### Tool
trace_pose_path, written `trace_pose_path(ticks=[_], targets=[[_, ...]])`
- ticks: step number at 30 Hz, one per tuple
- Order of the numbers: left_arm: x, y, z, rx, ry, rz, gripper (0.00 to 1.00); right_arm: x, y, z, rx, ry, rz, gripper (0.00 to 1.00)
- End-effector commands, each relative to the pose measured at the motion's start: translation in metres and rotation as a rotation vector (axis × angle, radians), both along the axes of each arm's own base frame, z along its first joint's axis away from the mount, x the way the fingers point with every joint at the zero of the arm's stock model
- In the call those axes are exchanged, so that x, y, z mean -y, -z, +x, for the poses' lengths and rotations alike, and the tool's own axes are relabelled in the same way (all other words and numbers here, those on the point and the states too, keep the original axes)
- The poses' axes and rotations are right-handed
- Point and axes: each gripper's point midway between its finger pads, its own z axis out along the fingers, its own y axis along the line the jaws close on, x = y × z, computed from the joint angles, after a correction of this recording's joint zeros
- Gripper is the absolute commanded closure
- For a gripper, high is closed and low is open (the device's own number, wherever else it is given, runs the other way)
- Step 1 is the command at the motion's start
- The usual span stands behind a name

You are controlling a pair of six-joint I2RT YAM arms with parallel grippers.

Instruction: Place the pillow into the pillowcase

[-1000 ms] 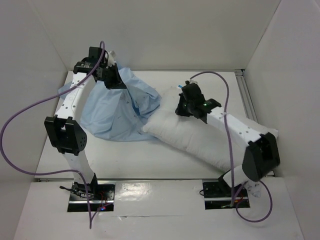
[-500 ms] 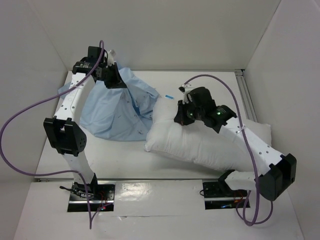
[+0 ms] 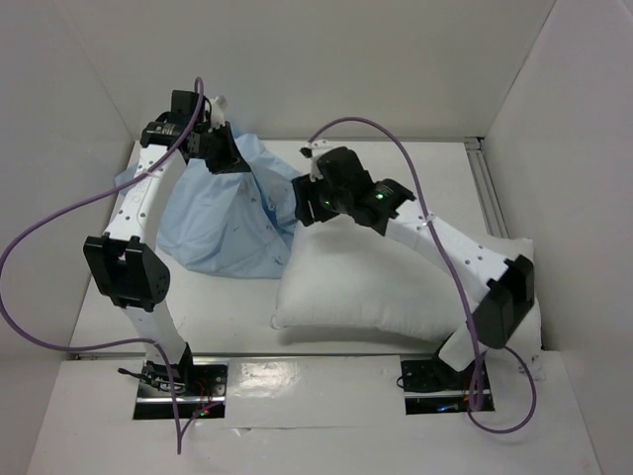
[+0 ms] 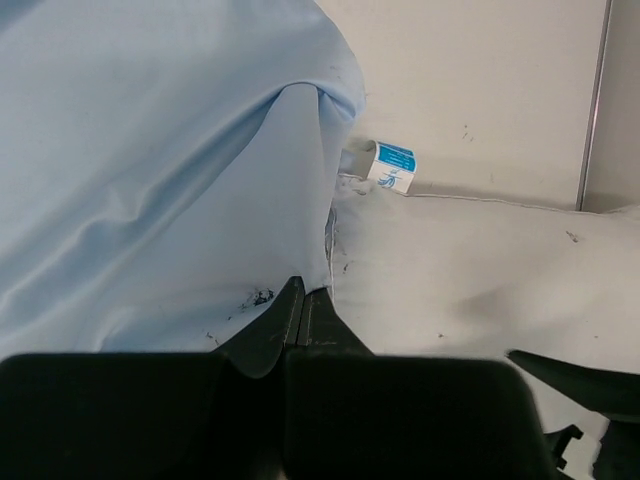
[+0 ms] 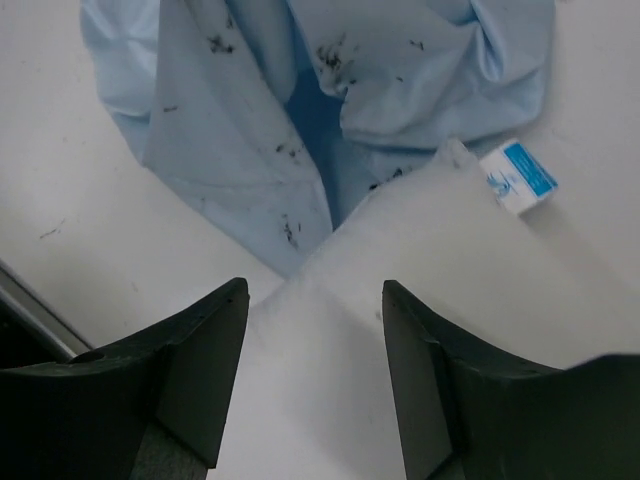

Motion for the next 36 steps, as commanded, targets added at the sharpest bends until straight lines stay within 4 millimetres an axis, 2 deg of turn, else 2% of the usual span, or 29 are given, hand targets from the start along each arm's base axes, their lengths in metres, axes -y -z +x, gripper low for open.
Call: trace_pose_path(ticks=[1, 2, 5, 6, 7, 8, 9, 13, 14, 15, 16, 17, 20, 21, 22, 24, 26, 27, 28, 32, 34, 36], targets=[[0.004, -0.029, -0.009, 0.079, 0.030, -0.017, 1.00, -0.040, 0.014, 0.027, 0.068, -0.034, -0.043, 0.37], [0.003, -0.033, -0.010, 0.090, 0.024, -0.011, 1.00, -0.052, 0.036, 0.032, 0.047, -0.051, -0.077, 0.35], [0.002, -0.032, -0.012, 0.081, 0.024, -0.010, 1.00, -0.069, 0.047, 0.052, 0.075, -0.061, -0.090, 0.32], [0.002, -0.033, -0.014, 0.087, 0.030, -0.005, 1.00, -0.080, 0.064, 0.057, 0.071, -0.078, -0.107, 0.31], [0.002, -0.033, -0.014, 0.087, 0.030, -0.005, 1.00, -0.082, 0.072, 0.061, 0.068, -0.068, -0.122, 0.31], [0.001, -0.034, -0.017, 0.089, 0.030, -0.005, 1.00, -0.089, 0.068, 0.069, 0.089, -0.071, -0.111, 0.30], [0.001, -0.030, -0.018, 0.078, 0.030, -0.004, 1.00, -0.092, 0.085, 0.075, 0.076, -0.060, -0.139, 0.30], [0.001, -0.025, -0.022, 0.064, 0.030, -0.003, 1.00, -0.099, 0.103, 0.098, 0.083, -0.062, -0.167, 0.30], [0.004, -0.024, -0.026, 0.060, 0.039, -0.002, 1.00, -0.103, 0.100, 0.102, 0.092, -0.061, -0.158, 0.30], [0.004, -0.018, -0.028, 0.044, 0.039, -0.001, 1.00, -0.104, 0.109, 0.104, 0.087, -0.068, -0.173, 0.30], [0.004, -0.022, -0.029, 0.055, 0.039, -0.002, 1.00, -0.106, 0.105, 0.105, 0.095, -0.067, -0.166, 0.30], [0.004, -0.019, -0.030, 0.046, 0.039, -0.001, 1.00, -0.105, 0.111, 0.104, 0.082, -0.068, -0.179, 0.31], [0.002, -0.019, -0.032, 0.047, 0.032, 0.007, 1.00, -0.093, 0.100, 0.109, 0.094, -0.043, -0.142, 0.31], [0.002, -0.015, -0.033, 0.038, 0.032, 0.008, 1.00, -0.088, 0.108, 0.104, 0.083, -0.045, -0.153, 0.31], [0.002, -0.015, -0.033, 0.037, 0.032, 0.008, 1.00, -0.083, 0.095, 0.109, 0.097, -0.014, -0.114, 0.31], [0.002, -0.014, -0.036, 0.034, 0.032, 0.008, 1.00, -0.072, 0.100, 0.118, 0.089, 0.006, -0.114, 0.31], [0.002, -0.014, -0.036, 0.034, 0.032, 0.008, 1.00, -0.074, 0.104, 0.117, 0.075, -0.005, -0.116, 0.31], [0.002, -0.014, -0.036, 0.034, 0.032, 0.008, 1.00, -0.081, 0.098, 0.121, 0.083, -0.016, -0.097, 0.31], [0.000, -0.017, -0.036, 0.044, 0.026, 0.014, 1.00, -0.082, 0.110, 0.122, 0.062, -0.018, -0.116, 0.31], [0.000, -0.018, -0.039, 0.046, 0.026, 0.014, 1.00, -0.093, 0.127, 0.130, 0.048, -0.030, -0.118, 0.31], [-0.001, -0.022, -0.041, 0.055, 0.026, 0.013, 1.00, -0.099, 0.128, 0.137, 0.056, -0.029, -0.111, 0.38], [-0.002, -0.021, -0.040, 0.056, 0.019, 0.019, 1.00, -0.098, 0.125, 0.142, 0.062, -0.001, -0.113, 0.53]])
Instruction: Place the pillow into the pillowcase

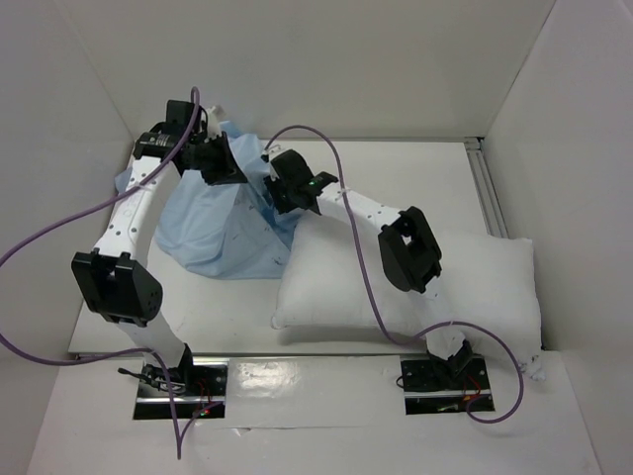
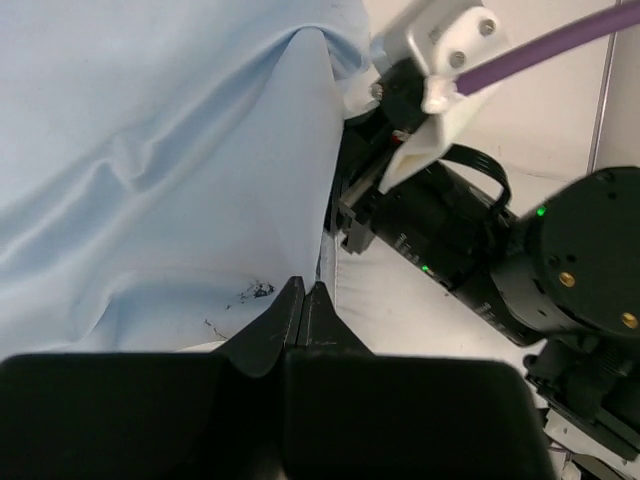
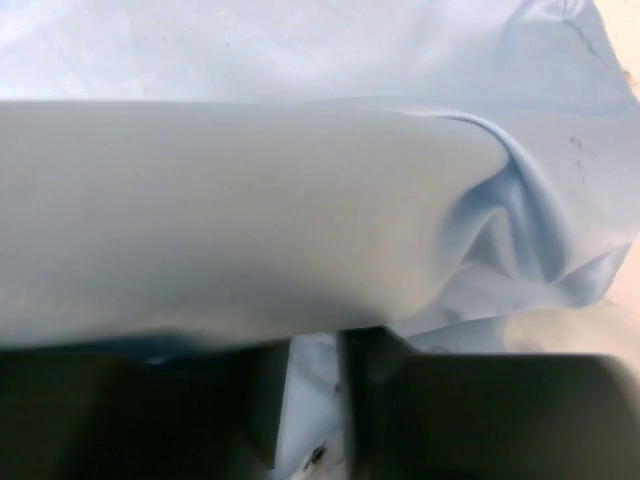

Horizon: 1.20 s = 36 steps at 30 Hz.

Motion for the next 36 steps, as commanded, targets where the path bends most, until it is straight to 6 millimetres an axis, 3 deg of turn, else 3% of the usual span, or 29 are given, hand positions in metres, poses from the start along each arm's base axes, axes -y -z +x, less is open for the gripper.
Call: trace_pose_path(ticks=[1, 4, 5, 8, 9, 17, 18, 19, 28, 32, 36], targets=[[-0.002, -0.020, -0.010, 0.063, 0.013, 0.010, 1.00, -0.013, -0.016, 0.015, 0.059, 0.026, 0.038, 0.75], [-0.003, -0.018, -0.015, 0.057, 0.021, 0.017, 1.00, 0.013, -0.039, 0.035, 0.098, 0.128, 0.055, 1.00], [-0.004, -0.014, -0.019, 0.050, 0.029, 0.026, 1.00, 0.027, -0.051, 0.045, 0.110, 0.167, 0.080, 1.00], [-0.006, -0.006, -0.029, 0.039, 0.045, 0.040, 1.00, 0.056, -0.053, 0.053, 0.098, 0.226, 0.102, 1.00], [-0.005, -0.005, -0.035, 0.028, 0.052, 0.033, 1.00, 0.073, -0.064, 0.058, 0.111, 0.255, 0.111, 1.00], [0.007, 0.019, -0.054, -0.023, 0.125, 0.054, 1.00, 0.128, -0.088, 0.058, 0.159, 0.414, 0.179, 1.00], [0.013, 0.023, -0.055, -0.032, 0.140, 0.055, 1.00, 0.131, -0.080, 0.052, 0.150, 0.414, 0.171, 1.00], [0.015, 0.027, -0.057, -0.040, 0.156, 0.061, 1.00, 0.135, -0.095, 0.054, 0.177, 0.420, 0.216, 1.00], [0.021, 0.052, -0.068, -0.093, 0.182, 0.114, 1.00, 0.165, -0.101, 0.055, 0.225, 0.502, 0.203, 1.00], [0.028, 0.056, -0.073, -0.110, 0.194, 0.112, 1.00, 0.167, -0.087, 0.082, 0.213, 0.499, 0.203, 1.00], [0.060, 0.039, -0.064, -0.059, 0.236, 0.024, 1.00, 0.171, -0.092, 0.115, 0.270, 0.524, 0.182, 1.00]])
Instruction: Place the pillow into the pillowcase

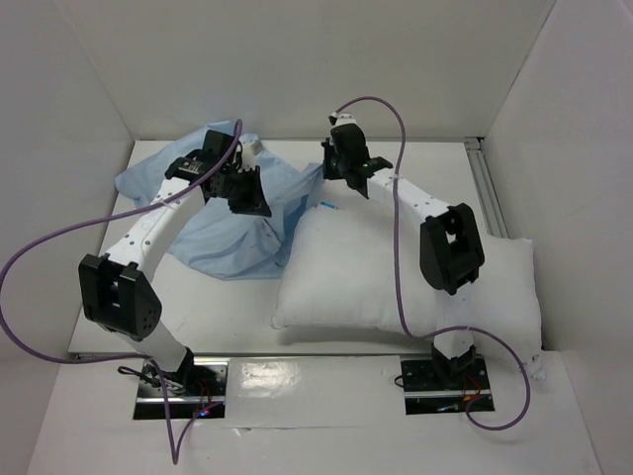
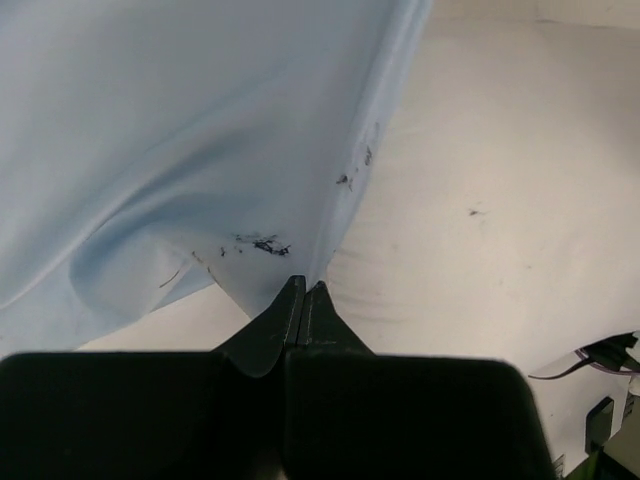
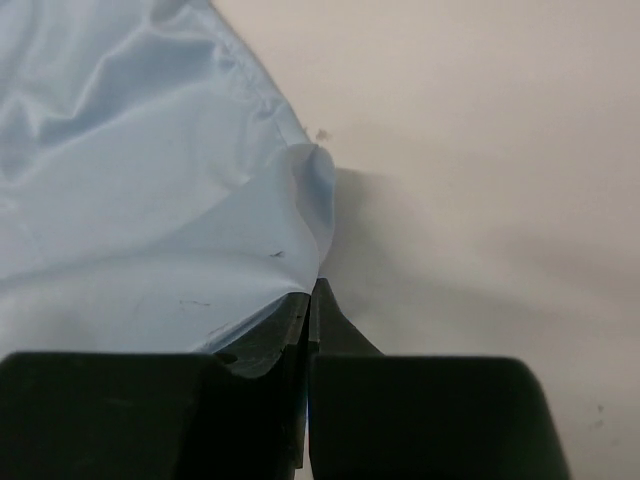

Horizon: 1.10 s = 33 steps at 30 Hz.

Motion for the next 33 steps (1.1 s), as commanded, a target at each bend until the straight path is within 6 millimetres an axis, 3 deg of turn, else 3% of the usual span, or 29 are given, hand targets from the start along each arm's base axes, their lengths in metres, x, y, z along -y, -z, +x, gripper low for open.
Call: trace_pose_path(ticks=[1, 2, 4, 5, 7, 10, 11, 12, 13, 17, 21, 24, 25, 26, 27, 28, 31, 33], targets=[[0.018, -0.013, 0.001, 0.013, 0.038, -0.036, 1.00, 0.039, -0.037, 0.060, 0.160, 0.150, -0.012, 1.00], [0.029, -0.020, 0.004, 0.028, 0.053, -0.046, 1.00, 0.042, -0.047, 0.073, 0.186, 0.159, 0.004, 1.00], [0.033, -0.012, 0.013, 0.017, 0.052, -0.026, 1.00, 0.044, -0.050, 0.080, 0.184, 0.158, 0.009, 1.00], [0.033, -0.015, 0.014, 0.027, 0.052, -0.029, 1.00, 0.042, -0.062, 0.083, 0.209, 0.145, 0.011, 1.00], [0.035, -0.013, 0.015, 0.017, 0.066, -0.028, 1.00, 0.045, -0.055, 0.078, 0.195, 0.129, -0.030, 1.00], [0.027, -0.006, 0.007, 0.014, 0.075, 0.005, 1.00, 0.070, -0.044, 0.061, 0.170, 0.164, -0.066, 1.00], [0.025, -0.003, -0.001, 0.004, 0.075, 0.009, 1.00, 0.076, -0.019, 0.046, 0.115, 0.160, -0.093, 1.00], [0.023, 0.001, -0.008, -0.011, 0.093, 0.015, 1.00, 0.084, -0.030, 0.040, 0.129, 0.177, -0.075, 1.00], [0.021, 0.004, -0.014, -0.021, 0.102, 0.023, 1.00, 0.094, -0.026, 0.035, 0.114, 0.197, -0.069, 1.00], [0.021, 0.013, -0.046, -0.069, 0.147, 0.027, 1.00, 0.102, 0.007, -0.003, 0.002, 0.165, -0.074, 1.00], [0.033, 0.008, -0.074, -0.072, 0.220, -0.006, 1.00, 0.104, 0.005, -0.031, -0.041, 0.186, -0.040, 1.00], [0.031, 0.004, -0.084, -0.077, 0.229, -0.004, 1.00, 0.101, -0.003, -0.042, -0.054, 0.175, -0.030, 0.99], [0.031, -0.001, -0.086, -0.062, 0.229, -0.009, 1.00, 0.101, -0.010, -0.047, -0.069, 0.164, -0.029, 0.84], [0.031, -0.001, -0.086, -0.062, 0.230, -0.009, 1.00, 0.099, -0.012, -0.049, -0.082, 0.155, -0.028, 0.63], [0.033, -0.005, -0.089, -0.049, 0.239, -0.013, 1.00, 0.099, -0.022, -0.052, -0.073, 0.141, -0.026, 0.29], [0.033, -0.005, -0.089, -0.054, 0.232, -0.016, 1.00, 0.094, -0.040, -0.058, -0.046, 0.127, -0.014, 0.19], [0.034, -0.008, -0.088, -0.051, 0.224, -0.022, 1.00, 0.083, -0.056, -0.083, -0.047, 0.071, -0.037, 0.01], [0.035, -0.009, -0.086, -0.049, 0.214, -0.029, 1.00, 0.074, -0.072, -0.107, -0.029, 0.015, -0.052, 0.00]])
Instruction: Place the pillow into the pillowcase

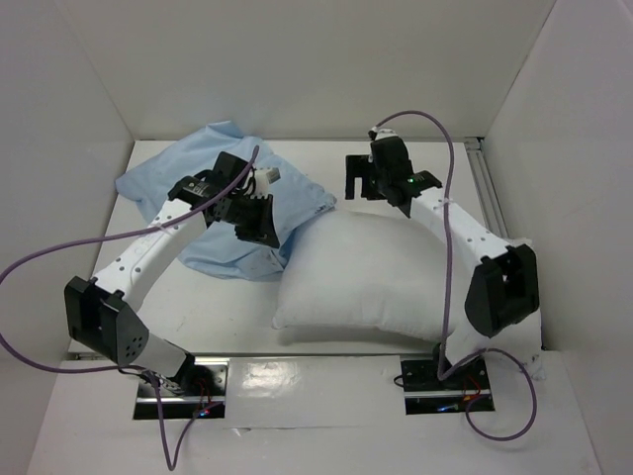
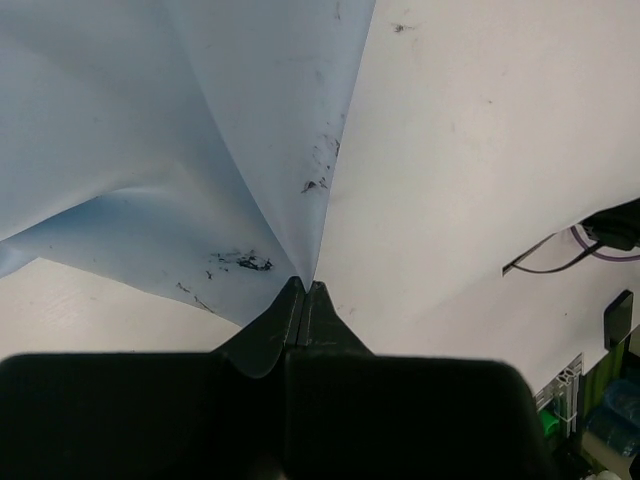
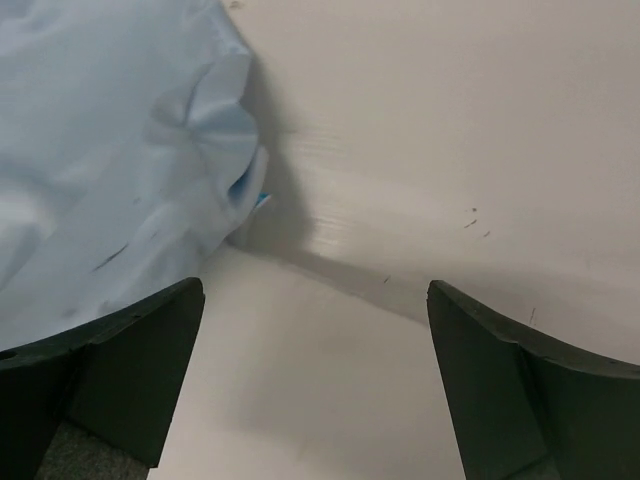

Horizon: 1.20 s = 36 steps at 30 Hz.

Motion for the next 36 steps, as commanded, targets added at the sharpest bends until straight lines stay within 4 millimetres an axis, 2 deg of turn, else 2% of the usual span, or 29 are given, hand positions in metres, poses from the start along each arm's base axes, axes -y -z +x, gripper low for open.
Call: trace_pose_path(ticks=[1, 2, 4, 5, 6, 8, 10, 11, 12, 14, 15, 17, 18, 19, 20, 21, 24, 25, 26, 28, 30, 31, 34, 36], targets=[[0.001, -0.006, -0.009, -0.017, 0.006, -0.016, 1.00, -0.015, -0.055, -0.038, 0.074, -0.083, -0.008, 0.00], [0.003, -0.006, -0.011, -0.017, 0.015, -0.015, 1.00, -0.022, -0.063, -0.052, 0.082, -0.137, 0.005, 0.00], [0.004, -0.004, -0.010, -0.021, 0.008, -0.019, 1.00, -0.047, -0.057, -0.081, 0.042, -0.245, 0.005, 0.00], [0.004, -0.004, -0.010, -0.021, 0.008, -0.019, 1.00, -0.055, -0.048, -0.092, 0.010, -0.281, -0.002, 0.00], [0.004, -0.001, -0.009, -0.029, 0.008, -0.015, 1.00, -0.069, -0.037, -0.113, -0.040, -0.331, -0.016, 0.00], [0.003, 0.002, -0.007, -0.024, 0.003, -0.007, 1.00, -0.077, -0.023, -0.133, -0.088, -0.355, -0.049, 0.00], [0.002, 0.002, -0.007, -0.027, -0.011, -0.003, 1.00, -0.093, -0.007, -0.162, -0.130, -0.422, -0.085, 0.00], [0.002, 0.005, -0.005, -0.027, -0.023, 0.002, 1.00, -0.092, -0.003, -0.163, -0.139, -0.422, -0.092, 0.00], [0.002, 0.005, -0.005, -0.027, -0.023, 0.002, 1.00, -0.103, 0.003, -0.173, -0.154, -0.453, -0.098, 0.00], [0.003, 0.007, -0.002, -0.025, -0.023, 0.002, 1.00, -0.109, 0.019, -0.180, -0.192, -0.445, -0.118, 0.00], [0.003, 0.010, -0.001, -0.033, -0.023, 0.006, 1.00, -0.110, 0.037, -0.181, -0.226, -0.420, -0.166, 0.00], [0.002, 0.010, -0.001, -0.036, -0.037, 0.010, 1.00, -0.106, 0.055, -0.179, -0.275, -0.334, -0.180, 0.01], [0.002, 0.014, 0.001, -0.041, -0.042, 0.021, 1.00, -0.104, 0.067, -0.175, -0.294, -0.281, -0.197, 0.18], [0.002, 0.014, 0.001, -0.041, -0.042, 0.021, 1.00, -0.102, 0.066, -0.173, -0.286, -0.271, -0.206, 0.42], [0.002, 0.014, 0.001, -0.041, -0.042, 0.021, 1.00, -0.101, 0.069, -0.168, -0.277, -0.231, -0.204, 0.73], [0.001, 0.011, 0.000, -0.033, -0.042, 0.017, 1.00, -0.096, 0.068, -0.162, -0.273, -0.198, -0.202, 0.99], [-0.002, 0.009, 0.002, -0.013, -0.044, 0.029, 1.00, -0.087, 0.045, -0.147, -0.210, -0.162, -0.169, 1.00], [-0.002, 0.009, 0.002, -0.012, -0.044, 0.029, 1.00, -0.084, 0.027, -0.143, -0.171, -0.157, -0.142, 1.00], [-0.004, 0.011, 0.001, -0.011, -0.041, 0.043, 1.00, -0.079, 0.013, -0.129, -0.133, -0.145, -0.105, 1.00], [-0.005, 0.012, -0.001, -0.021, -0.040, 0.048, 1.00, -0.080, -0.006, -0.118, -0.114, -0.166, -0.044, 1.00], [-0.004, 0.011, -0.002, -0.020, -0.028, 0.042, 1.00, -0.070, -0.021, -0.098, -0.088, -0.149, -0.026, 1.00], [-0.004, 0.011, -0.002, -0.020, -0.027, 0.042, 1.00, -0.070, -0.021, -0.098, -0.088, -0.148, -0.025, 1.00], [-0.004, 0.012, -0.005, -0.031, -0.023, 0.039, 1.00, -0.070, -0.021, -0.075, -0.112, -0.148, 0.013, 1.00], [-0.002, 0.009, -0.007, -0.018, -0.006, 0.038, 1.00, -0.062, -0.018, -0.063, -0.127, -0.124, 0.026, 1.00]])
